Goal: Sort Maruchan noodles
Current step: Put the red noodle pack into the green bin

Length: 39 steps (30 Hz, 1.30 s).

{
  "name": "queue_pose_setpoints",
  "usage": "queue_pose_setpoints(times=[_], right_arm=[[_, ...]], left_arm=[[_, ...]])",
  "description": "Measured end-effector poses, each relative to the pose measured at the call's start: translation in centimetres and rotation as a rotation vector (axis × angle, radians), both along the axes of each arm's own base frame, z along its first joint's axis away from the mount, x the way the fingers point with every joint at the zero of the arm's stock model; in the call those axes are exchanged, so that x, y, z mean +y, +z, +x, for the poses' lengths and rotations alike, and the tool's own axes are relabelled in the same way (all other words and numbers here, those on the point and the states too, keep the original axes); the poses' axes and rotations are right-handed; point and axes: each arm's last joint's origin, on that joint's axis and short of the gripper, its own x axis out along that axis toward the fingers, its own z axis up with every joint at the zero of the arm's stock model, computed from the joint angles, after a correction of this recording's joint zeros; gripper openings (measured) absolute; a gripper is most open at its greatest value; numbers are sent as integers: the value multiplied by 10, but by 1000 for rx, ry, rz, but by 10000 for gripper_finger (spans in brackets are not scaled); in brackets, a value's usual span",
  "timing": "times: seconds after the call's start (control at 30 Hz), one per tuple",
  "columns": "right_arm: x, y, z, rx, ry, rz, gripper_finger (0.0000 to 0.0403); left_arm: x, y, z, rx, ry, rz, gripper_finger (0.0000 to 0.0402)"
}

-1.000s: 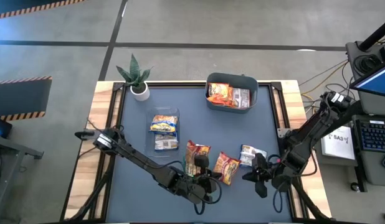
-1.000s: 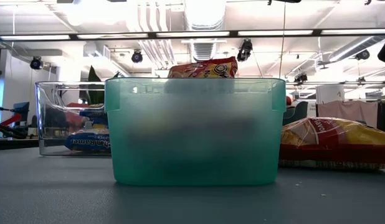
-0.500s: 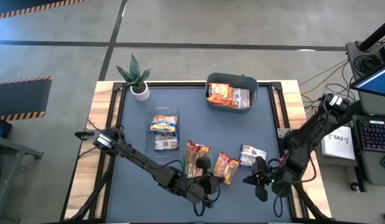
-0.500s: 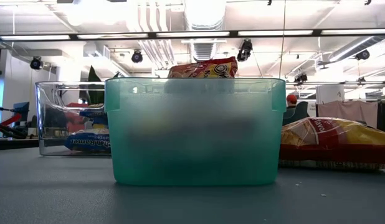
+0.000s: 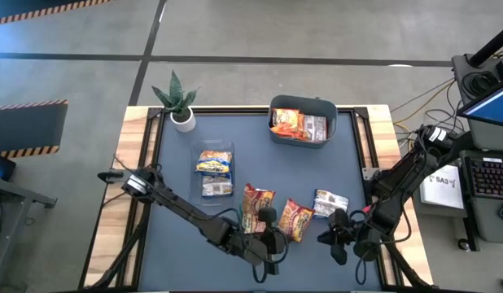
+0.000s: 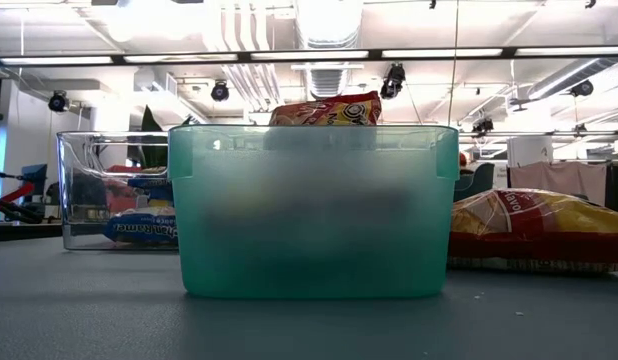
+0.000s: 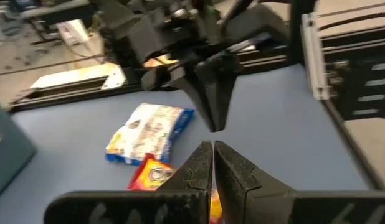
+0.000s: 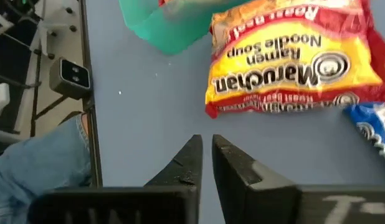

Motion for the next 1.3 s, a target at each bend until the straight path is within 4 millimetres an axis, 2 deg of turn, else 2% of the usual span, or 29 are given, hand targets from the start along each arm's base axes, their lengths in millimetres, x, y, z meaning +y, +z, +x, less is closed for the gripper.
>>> queue_pose_setpoints(times=[0.13, 0.3, 0.47, 0.6, 0.77, 0.9, 1.3], right_arm=[[0, 0, 0, 20, -22, 37, 74], [0, -1, -2, 43, -61, 80, 151], [2, -3, -6, 41, -70, 95, 214], [-4, -10, -8, 16, -153, 88, 245], [-11, -31, -12, 66, -246, 101, 266], [-13, -43, -13, 82, -299, 87, 270], [-17, -57, 2, 62, -376, 49, 270]], left_arm=[[-2, -5, 7, -37, -62, -22, 0], [-4, -25, 16, -3, -78, 47, 0], [1, -28, 23, -4, -63, 52, 0], [11, -48, 32, 31, -28, 43, 0], [23, -69, 41, 68, 19, 22, 0], [31, -78, 44, 92, 54, -6, 0], [38, -90, 39, 219, 95, -4, 0]])
